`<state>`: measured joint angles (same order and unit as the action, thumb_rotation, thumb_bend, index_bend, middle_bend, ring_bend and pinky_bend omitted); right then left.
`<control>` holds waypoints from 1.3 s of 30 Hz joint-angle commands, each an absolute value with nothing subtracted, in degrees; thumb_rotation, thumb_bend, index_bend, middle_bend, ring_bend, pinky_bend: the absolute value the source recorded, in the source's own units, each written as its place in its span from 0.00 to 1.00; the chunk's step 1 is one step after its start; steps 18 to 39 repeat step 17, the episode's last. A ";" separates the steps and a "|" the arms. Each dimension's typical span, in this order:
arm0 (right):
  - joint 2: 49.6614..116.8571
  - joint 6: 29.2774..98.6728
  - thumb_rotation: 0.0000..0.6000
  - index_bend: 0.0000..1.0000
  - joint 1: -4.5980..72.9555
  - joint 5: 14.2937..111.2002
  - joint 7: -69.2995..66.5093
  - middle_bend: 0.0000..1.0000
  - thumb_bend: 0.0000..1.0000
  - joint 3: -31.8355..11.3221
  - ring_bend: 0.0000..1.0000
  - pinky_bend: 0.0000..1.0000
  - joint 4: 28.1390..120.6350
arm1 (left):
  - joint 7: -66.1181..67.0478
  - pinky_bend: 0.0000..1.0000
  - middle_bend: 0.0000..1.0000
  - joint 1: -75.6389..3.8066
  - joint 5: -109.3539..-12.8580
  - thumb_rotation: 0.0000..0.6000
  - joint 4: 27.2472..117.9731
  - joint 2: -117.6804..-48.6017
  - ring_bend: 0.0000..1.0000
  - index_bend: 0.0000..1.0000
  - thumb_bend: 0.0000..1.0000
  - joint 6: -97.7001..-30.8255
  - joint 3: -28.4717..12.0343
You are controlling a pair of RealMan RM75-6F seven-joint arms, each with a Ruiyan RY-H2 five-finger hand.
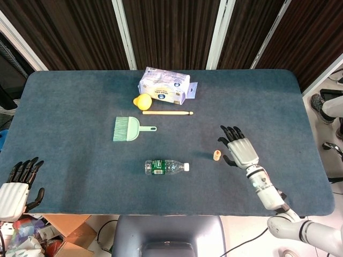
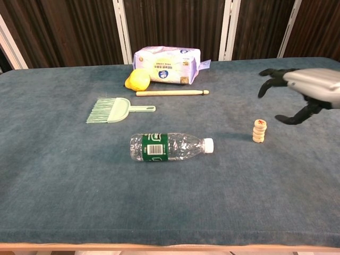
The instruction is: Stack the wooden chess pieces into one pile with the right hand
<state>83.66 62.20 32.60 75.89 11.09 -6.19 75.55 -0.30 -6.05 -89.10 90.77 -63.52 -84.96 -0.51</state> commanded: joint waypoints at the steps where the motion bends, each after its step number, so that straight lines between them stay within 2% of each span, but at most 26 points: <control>1: 77.41 75.95 1.00 0.23 23.42 81.22 11.80 0.00 0.43 -2.25 0.00 0.00 84.14 | 0.02 0.00 0.00 -6.12 -88.79 1.00 90.62 -63.65 0.00 0.00 0.50 -84.83 -0.70; 4: 76.83 77.20 1.00 0.19 22.52 81.75 11.92 0.00 0.41 -1.79 0.00 0.00 85.05 | 0.09 0.00 0.00 -6.12 -88.78 1.00 90.61 -63.68 0.00 0.00 0.50 -84.86 -0.72; 6: 75.19 81.62 1.00 0.14 19.20 83.22 11.99 0.00 0.38 -0.04 0.00 0.00 87.13 | 0.33 0.00 0.00 -6.12 -88.82 1.00 90.58 -63.76 0.00 0.00 0.50 -84.90 -0.73; 9: 71.89 91.00 1.00 0.09 10.91 86.18 12.45 0.00 0.37 4.79 0.00 0.00 90.13 | 1.38 0.00 0.00 -6.44 -89.28 1.00 90.43 -64.15 0.00 0.00 0.50 -84.98 -0.90; 10: 71.42 91.60 1.00 0.07 10.35 86.73 12.02 0.00 0.37 5.00 0.00 0.00 90.81 | 1.65 0.00 0.00 -6.49 -89.21 1.00 90.44 -64.30 0.00 0.00 0.50 -84.90 -0.94; 17: 69.89 89.44 1.00 0.06 9.49 86.13 12.24 0.00 0.37 4.29 0.00 0.00 92.40 | 3.43 0.00 0.00 -6.49 -89.51 1.00 90.77 -65.09 0.00 0.00 0.50 -85.14 -0.88; 39: 69.89 89.44 1.00 0.06 9.49 86.13 12.24 0.00 0.37 4.29 0.00 0.00 92.40 | 3.43 0.00 0.00 -6.49 -89.51 1.00 90.77 -65.09 0.00 0.00 0.50 -85.14 -0.88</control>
